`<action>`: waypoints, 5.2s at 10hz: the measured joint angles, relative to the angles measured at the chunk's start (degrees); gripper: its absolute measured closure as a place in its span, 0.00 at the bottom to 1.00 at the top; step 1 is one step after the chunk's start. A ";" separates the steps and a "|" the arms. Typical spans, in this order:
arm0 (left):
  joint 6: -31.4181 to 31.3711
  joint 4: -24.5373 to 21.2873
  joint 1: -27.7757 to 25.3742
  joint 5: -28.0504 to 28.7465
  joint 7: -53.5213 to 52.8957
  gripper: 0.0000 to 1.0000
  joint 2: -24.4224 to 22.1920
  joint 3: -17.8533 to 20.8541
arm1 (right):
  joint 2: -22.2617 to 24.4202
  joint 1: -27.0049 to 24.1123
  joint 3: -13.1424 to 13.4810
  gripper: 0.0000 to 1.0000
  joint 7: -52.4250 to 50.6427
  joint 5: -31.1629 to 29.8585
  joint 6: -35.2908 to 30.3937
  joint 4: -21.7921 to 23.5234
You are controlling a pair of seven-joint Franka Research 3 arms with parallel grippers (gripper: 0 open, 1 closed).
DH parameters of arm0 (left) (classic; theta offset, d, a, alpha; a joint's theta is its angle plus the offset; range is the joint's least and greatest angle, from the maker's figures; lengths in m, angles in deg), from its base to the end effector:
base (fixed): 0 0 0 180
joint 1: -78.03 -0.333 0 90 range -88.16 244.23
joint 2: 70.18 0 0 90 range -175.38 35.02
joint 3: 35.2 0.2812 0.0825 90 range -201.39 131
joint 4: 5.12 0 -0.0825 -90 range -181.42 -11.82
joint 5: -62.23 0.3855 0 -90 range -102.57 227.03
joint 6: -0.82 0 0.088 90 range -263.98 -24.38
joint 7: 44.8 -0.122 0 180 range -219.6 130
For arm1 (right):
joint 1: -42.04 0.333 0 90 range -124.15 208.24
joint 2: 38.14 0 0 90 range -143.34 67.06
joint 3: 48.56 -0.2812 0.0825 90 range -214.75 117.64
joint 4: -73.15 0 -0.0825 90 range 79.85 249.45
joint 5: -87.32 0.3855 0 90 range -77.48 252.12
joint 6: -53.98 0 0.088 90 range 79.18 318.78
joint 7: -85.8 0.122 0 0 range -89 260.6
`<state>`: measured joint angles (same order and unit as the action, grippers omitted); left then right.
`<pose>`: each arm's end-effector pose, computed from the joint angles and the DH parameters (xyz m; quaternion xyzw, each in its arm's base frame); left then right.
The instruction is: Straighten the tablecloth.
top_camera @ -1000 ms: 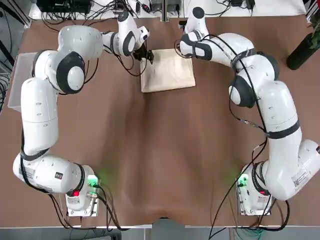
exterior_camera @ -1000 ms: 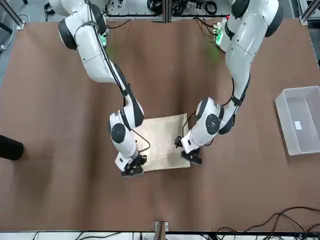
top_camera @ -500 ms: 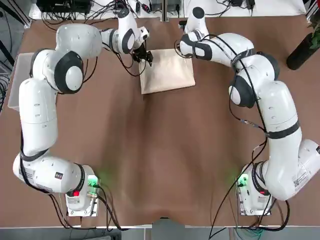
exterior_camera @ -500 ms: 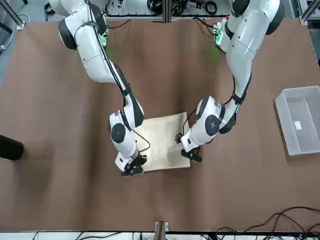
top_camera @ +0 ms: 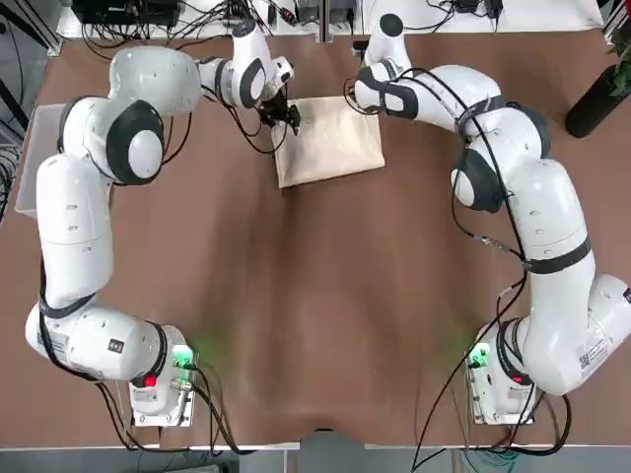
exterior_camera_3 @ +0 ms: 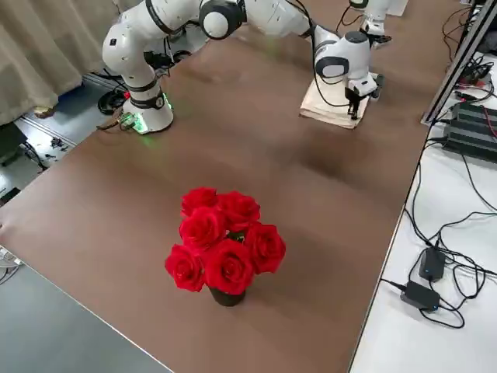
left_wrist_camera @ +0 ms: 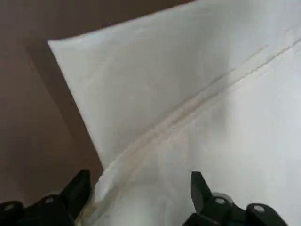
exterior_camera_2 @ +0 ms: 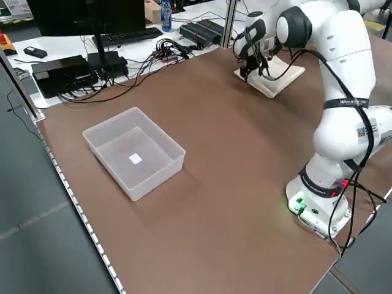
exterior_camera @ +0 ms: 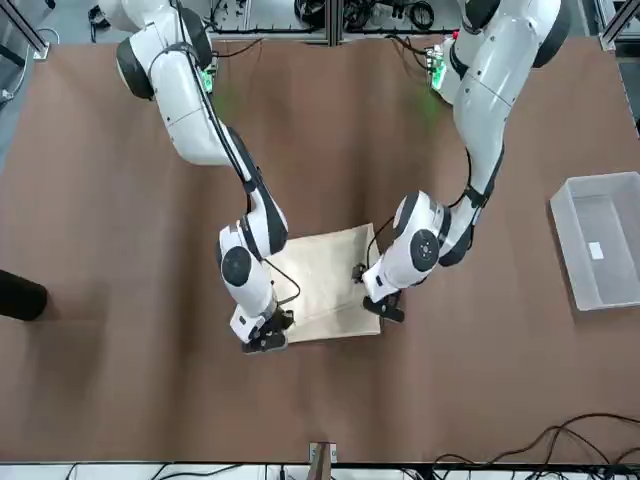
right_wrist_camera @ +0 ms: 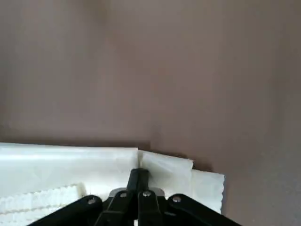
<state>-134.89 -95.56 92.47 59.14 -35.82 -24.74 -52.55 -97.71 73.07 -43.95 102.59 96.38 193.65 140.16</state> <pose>0.5867 -0.3423 0.1502 0.9830 -0.1338 -0.0310 0.1221 0.6692 0.3534 0.1434 -0.9915 -0.0531 -0.0981 0.0664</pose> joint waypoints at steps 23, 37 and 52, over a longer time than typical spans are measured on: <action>5.26 1.47 -0.32 0.00 -0.84 0.96 -2.63 -2.06 | 0.00 -0.01 0.00 0.97 0.00 0.00 0.18 0.05; 23.31 -8.39 0.56 0.78 -1.22 0.96 -7.02 -15.85 | 0.00 -0.01 0.01 0.97 -0.02 0.00 0.19 0.06; 26.12 -11.10 5.94 1.83 0.22 0.04 -11.52 -17.75 | 0.00 -0.02 0.02 0.93 -0.15 0.00 0.25 0.09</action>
<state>-108.77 -106.66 98.41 60.97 -35.60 -36.26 -70.29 -97.71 73.05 -43.93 102.44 96.38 193.91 140.25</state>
